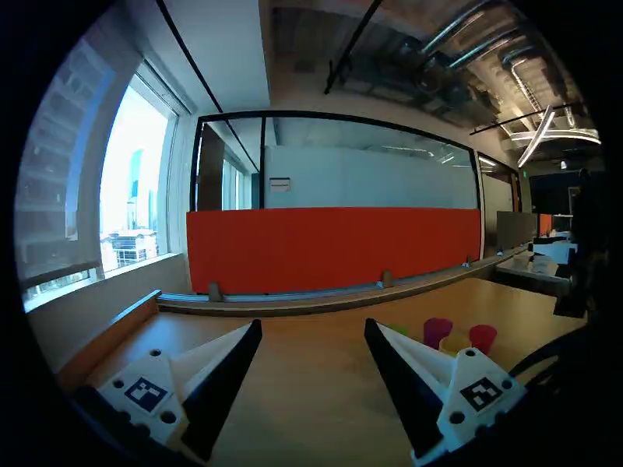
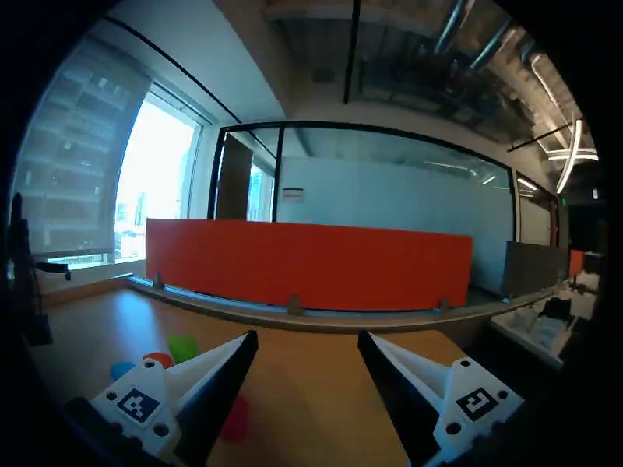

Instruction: Pour water

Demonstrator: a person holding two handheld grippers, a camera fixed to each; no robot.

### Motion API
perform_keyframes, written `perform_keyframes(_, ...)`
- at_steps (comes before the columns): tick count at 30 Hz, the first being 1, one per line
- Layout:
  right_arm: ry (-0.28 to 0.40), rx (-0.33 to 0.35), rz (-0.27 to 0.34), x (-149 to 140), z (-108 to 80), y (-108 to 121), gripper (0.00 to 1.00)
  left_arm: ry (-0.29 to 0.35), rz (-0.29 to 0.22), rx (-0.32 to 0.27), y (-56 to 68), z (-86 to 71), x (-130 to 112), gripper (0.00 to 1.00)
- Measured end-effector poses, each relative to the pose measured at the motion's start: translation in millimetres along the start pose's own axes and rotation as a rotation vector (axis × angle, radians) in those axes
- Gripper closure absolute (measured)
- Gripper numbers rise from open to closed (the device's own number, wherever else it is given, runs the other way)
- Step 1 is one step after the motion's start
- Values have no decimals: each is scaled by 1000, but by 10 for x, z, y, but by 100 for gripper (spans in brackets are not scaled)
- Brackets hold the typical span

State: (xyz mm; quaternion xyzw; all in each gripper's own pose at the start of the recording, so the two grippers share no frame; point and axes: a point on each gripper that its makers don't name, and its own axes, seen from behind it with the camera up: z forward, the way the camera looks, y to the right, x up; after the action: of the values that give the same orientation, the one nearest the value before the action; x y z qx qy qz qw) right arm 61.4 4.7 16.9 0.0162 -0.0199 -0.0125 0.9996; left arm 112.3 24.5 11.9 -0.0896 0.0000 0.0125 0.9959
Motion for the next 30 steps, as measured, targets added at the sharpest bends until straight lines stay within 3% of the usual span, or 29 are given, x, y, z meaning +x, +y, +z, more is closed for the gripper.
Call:
perform_keyframes(11, -27, 35, 49, 351, 89, -3, 0, -41, 39, -44, 10, 124, 370, 2)
perform_keyframes(20, -27, 66, 72, 574, 136, -29, 0, -24, 15, -54, -23, 192, 764, 2)
perform_keyframes(26, -26, 113, 86, 610, 149, -105, 0, -18, -37, -120, 70, 216, 871, 2)
perform_keyframes(30, -33, 156, 62, 615, 170, -155, 0, -5, -26, -175, 154, 205, 926, 1)
